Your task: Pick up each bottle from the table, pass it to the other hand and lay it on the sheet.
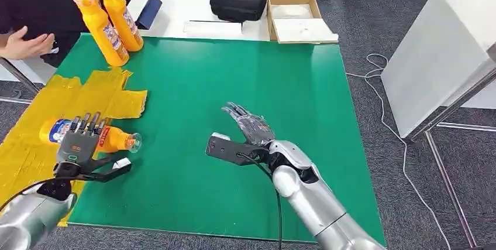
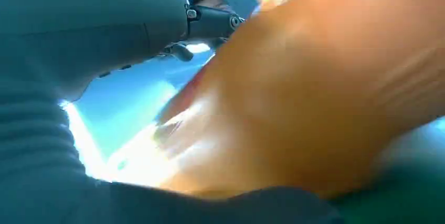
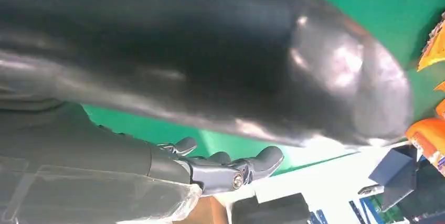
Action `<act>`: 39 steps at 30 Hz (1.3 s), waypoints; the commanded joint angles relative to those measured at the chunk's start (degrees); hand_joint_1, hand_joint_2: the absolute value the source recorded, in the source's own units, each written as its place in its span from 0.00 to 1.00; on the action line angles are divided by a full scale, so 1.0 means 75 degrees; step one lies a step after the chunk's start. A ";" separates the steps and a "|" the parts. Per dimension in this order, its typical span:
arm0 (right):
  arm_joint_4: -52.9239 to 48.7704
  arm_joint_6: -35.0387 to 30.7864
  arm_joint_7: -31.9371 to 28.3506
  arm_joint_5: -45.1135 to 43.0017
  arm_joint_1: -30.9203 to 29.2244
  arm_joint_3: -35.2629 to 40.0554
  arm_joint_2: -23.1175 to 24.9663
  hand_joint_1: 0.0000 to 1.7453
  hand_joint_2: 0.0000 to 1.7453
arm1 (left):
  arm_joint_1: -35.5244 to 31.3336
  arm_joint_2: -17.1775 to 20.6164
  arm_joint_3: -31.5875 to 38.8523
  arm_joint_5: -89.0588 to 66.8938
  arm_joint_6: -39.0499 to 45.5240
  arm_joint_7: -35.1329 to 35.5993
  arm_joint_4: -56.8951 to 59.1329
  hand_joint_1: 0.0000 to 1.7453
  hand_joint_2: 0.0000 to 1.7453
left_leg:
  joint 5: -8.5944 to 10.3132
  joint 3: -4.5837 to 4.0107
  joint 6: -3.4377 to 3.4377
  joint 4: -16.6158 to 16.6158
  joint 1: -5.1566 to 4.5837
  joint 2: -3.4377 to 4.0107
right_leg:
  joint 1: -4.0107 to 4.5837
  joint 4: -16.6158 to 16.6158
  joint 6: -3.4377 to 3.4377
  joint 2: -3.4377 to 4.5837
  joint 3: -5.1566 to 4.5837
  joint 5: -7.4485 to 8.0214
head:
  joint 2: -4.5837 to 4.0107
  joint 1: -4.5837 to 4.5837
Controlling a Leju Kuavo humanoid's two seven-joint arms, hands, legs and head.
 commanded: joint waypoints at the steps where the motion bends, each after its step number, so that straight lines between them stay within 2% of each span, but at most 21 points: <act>1: -0.0661 -0.0915 -0.0255 -0.1486 0.0180 -0.1152 -0.0032 0.00 0.00 | -0.1146 -0.1862 0.6111 0.5125 -0.1340 -0.5768 -0.1261 0.00 0.00 | 0.0006 -0.0027 0.0008 0.0017 0.0003 -0.0066 | 0.0007 0.0007 -0.0009 -0.0088 -0.0001 -0.0019 | 0.0000 0.0000; 3: -0.0928 -0.1278 -0.0583 -0.2013 0.0182 -0.1667 -0.0002 0.00 0.00 | -0.1266 -0.2203 0.5736 0.7157 -0.3729 -0.5460 -0.2641 0.00 0.00 | 0.0017 -0.0052 0.0009 0.0017 0.0004 -0.0053 | 0.0006 0.0005 0.0000 -0.0070 -0.0032 -0.0004 | 0.0000 0.0000; 4: -0.1050 -0.1605 -0.0869 -0.2026 0.0133 -0.1813 -0.0021 0.00 0.00 | -0.1387 -0.2357 0.5467 0.7959 -0.4430 -0.5077 -0.3198 0.00 0.00 | 0.0015 -0.0061 0.0012 0.0030 0.0006 -0.0090 | 0.0010 0.0014 -0.0003 -0.0112 -0.0022 -0.0017 | 0.0000 0.0000; 5: -0.1258 -0.2075 -0.1534 -0.2095 0.0146 -0.2085 0.0038 0.00 0.00 | -0.1598 -0.2553 0.5005 0.9017 -0.5285 -0.4599 -0.3610 0.00 0.00 | 0.0020 -0.0073 0.0010 0.0028 0.0009 -0.0086 | 0.0011 0.0013 0.0003 -0.0103 -0.0036 -0.0004 | 0.0000 -0.0003; 7: -0.1396 -0.2692 -0.2237 -0.2380 0.0228 -0.2583 0.0191 0.00 0.00 | -0.1915 -0.2848 0.4268 1.0132 -0.5753 -0.4187 -0.3764 0.00 0.00 | 0.0014 -0.0071 0.0012 0.0041 0.0007 -0.0095 | 0.0012 0.0021 -0.0014 -0.0115 -0.0036 -0.0001 | 0.0000 -0.0006; 8: -0.1280 -0.3102 -0.2955 -0.2582 0.0210 -0.2780 0.0316 0.00 0.00 | -0.2062 -0.3064 0.3784 1.0667 -0.6033 -0.3991 -0.3658 0.00 0.00 | 0.0024 -0.0075 0.0017 0.0037 0.0011 -0.0095 | 0.0016 0.0012 -0.0012 -0.0112 -0.0039 0.0005 | 0.0000 -0.0006; 10: -0.0591 -0.3474 -0.3319 -0.2716 -0.0043 -0.2896 0.0528 0.00 0.00 | -0.2156 -0.3315 0.3154 1.1370 -0.6007 -0.3948 -0.3404 0.00 0.00 | 0.0029 -0.0075 0.0028 0.0041 0.0005 -0.0117 | 0.0010 0.0010 -0.0010 -0.0139 -0.0024 0.0000 | 0.0000 0.0000; 11: -0.0075 -0.3639 -0.3539 -0.2831 -0.0259 -0.2871 0.0653 0.00 0.00 | -0.2153 -0.3290 0.2763 1.1748 -0.5777 -0.4024 -0.3260 0.00 0.00 | 0.0030 -0.0072 0.0026 0.0030 0.0003 -0.0089 | 0.0007 0.0000 -0.0007 -0.0112 -0.0028 0.0012 | 0.0000 0.0000; 14: 0.0195 -0.3801 -0.3681 -0.2957 -0.0373 -0.2742 0.0677 0.00 0.00 | -0.2073 -0.3046 0.2377 1.2176 -0.5661 -0.4161 -0.3220 0.00 0.00 | 0.0015 -0.0039 0.0030 0.0025 -0.0008 -0.0046 | 0.0001 -0.0005 -0.0005 -0.0075 0.0012 0.0017 | 0.0000 0.0000; 15: 0.0235 -0.3758 -0.3733 -0.3023 -0.0393 -0.2692 0.0682 0.00 0.00 | -0.2091 -0.3029 0.2284 1.2269 -0.5609 -0.4146 -0.3196 0.00 0.00 | 0.0016 -0.0053 0.0023 0.0022 0.0000 -0.0005 | 0.0006 0.0001 0.0001 -0.0032 0.0013 0.0027 | 0.0000 0.0000; 20: 0.1454 -0.4150 -0.3991 -0.3025 -0.0907 -0.2539 0.1120 0.00 0.00 | -0.2265 -0.3450 0.1970 1.2591 -0.5794 -0.4195 -0.2656 0.00 0.00 | 0.0021 -0.0048 0.0021 0.0023 -0.0004 0.0002 | 0.0002 0.0008 0.0000 -0.0029 0.0009 0.0026 | 0.0000 -0.0006; 25: 0.1675 -0.4147 -0.4119 -0.3114 -0.0874 -0.2414 0.1308 0.00 0.00 | -0.2209 -0.3776 0.1906 1.2640 -0.5667 -0.4319 -0.2401 0.00 0.00 | 0.0018 -0.0036 0.0024 0.0019 0.0004 0.0000 | 0.0001 0.0001 0.0000 -0.0029 0.0023 0.0024 | 0.0000 -0.0003; 39: 0.1664 -0.4122 -0.4122 -0.3128 -0.0891 -0.2413 0.1264 0.00 0.00 | -0.2230 -0.3723 0.1921 1.2647 -0.5659 -0.4325 -0.2398 0.00 0.00 | 0.0022 -0.0053 0.0022 0.0020 0.0005 0.0016 | 0.0003 0.0003 0.0003 -0.0008 0.0003 0.0032 | 0.0000 -0.0006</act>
